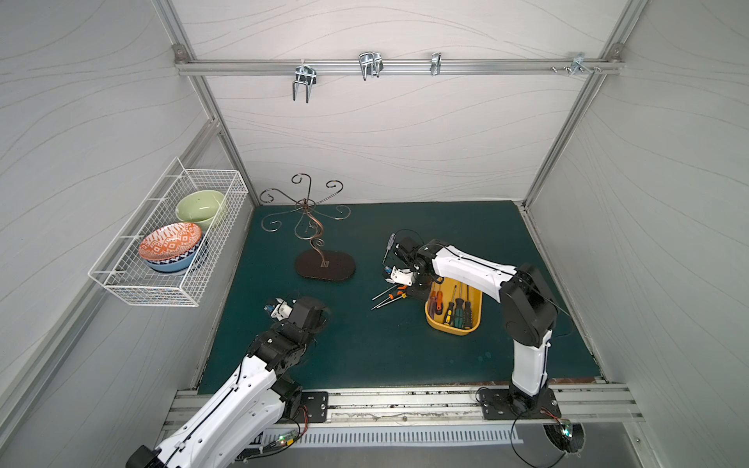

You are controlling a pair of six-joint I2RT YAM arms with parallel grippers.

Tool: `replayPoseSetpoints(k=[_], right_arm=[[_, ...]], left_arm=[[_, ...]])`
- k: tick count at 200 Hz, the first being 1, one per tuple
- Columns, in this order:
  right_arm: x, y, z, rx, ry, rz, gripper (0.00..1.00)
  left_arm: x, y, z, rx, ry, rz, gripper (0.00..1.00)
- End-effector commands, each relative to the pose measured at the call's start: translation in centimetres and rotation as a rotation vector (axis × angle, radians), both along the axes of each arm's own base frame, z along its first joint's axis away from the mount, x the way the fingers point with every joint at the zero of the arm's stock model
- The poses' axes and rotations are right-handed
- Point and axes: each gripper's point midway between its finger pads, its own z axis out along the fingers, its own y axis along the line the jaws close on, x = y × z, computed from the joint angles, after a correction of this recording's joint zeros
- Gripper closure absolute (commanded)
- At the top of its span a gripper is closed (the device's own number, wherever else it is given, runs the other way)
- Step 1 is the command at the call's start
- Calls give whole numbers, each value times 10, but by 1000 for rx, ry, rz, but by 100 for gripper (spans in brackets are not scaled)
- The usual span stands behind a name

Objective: Put the screwdriver on the desktop into the storage box
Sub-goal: Adjust the storage box at the center of the board, then pick up the screwdriver from the center of the board.

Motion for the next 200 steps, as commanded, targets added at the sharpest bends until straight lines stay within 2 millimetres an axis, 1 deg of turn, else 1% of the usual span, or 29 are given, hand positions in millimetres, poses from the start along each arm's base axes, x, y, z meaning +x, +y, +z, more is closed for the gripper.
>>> replayPoseSetpoints(k=[1, 32, 49, 77, 108, 152, 169, 200], right_arm=[[2, 3, -12, -25, 50, 40, 51], [9, 1, -26, -30, 74, 10, 52], [8, 3, -30, -30, 92, 8, 52], [-3, 6, -36, -35, 132, 24, 53], [-22, 6, -41, -51, 167, 39, 55], [-48, 18, -42, -49, 175, 95, 57], [-51, 21, -44, -56, 173, 98, 59], [-51, 16, -48, -93, 160, 85, 63]], left_arm=[[2, 4, 8, 3, -31, 21, 59], [2, 6, 8, 9, -40, 21, 59], [3, 6, 8, 16, -34, 17, 59], [4, 4, 8, 14, -30, 14, 60], [5, 2, 6, 7, -24, 10, 59], [5, 1, 7, 5, -23, 8, 60], [5, 2, 8, 4, -25, 11, 60], [3, 5, 10, 10, -32, 17, 60]])
